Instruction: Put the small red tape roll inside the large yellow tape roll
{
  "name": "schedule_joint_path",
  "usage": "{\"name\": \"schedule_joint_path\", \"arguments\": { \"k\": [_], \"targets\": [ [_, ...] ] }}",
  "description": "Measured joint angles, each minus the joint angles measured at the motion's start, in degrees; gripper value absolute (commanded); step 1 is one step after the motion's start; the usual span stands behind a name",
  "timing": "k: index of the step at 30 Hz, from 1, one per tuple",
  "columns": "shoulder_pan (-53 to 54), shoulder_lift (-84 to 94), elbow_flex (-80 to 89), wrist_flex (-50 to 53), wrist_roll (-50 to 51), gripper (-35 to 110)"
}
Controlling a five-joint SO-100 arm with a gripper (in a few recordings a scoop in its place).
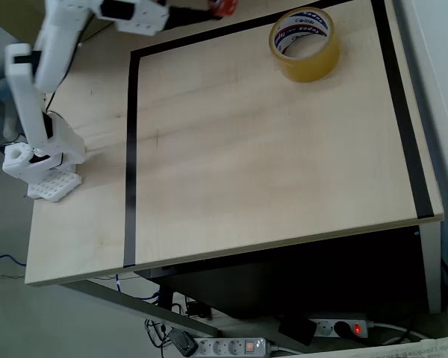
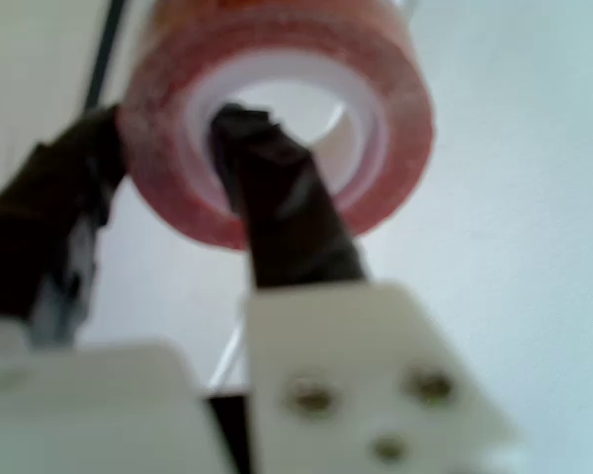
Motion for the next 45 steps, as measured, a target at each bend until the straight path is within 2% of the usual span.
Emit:
{"name": "schedule_joint_path", "arguments": {
  "k": [8, 21, 30, 36, 37, 40, 45],
  "targets": [
    [-3.78, -16.44, -12.92, -4.83, 0.0, 0],
    [-2.72, -32.34, -14.33, -14.41, 0.0, 0],
    [-0.97, -33.84, -14.33, -15.47, 0.0, 22],
    [0.18, -33.84, -16.61, -12.22, 0.0, 26],
    [0.44, -33.84, -17.49, -11.34, 0.0, 24],
    [1.49, -33.84, -20.21, -7.38, 0.0, 0],
    [2.81, -33.84, -24.79, 7.47, -0.88, 0]
  ]
}}
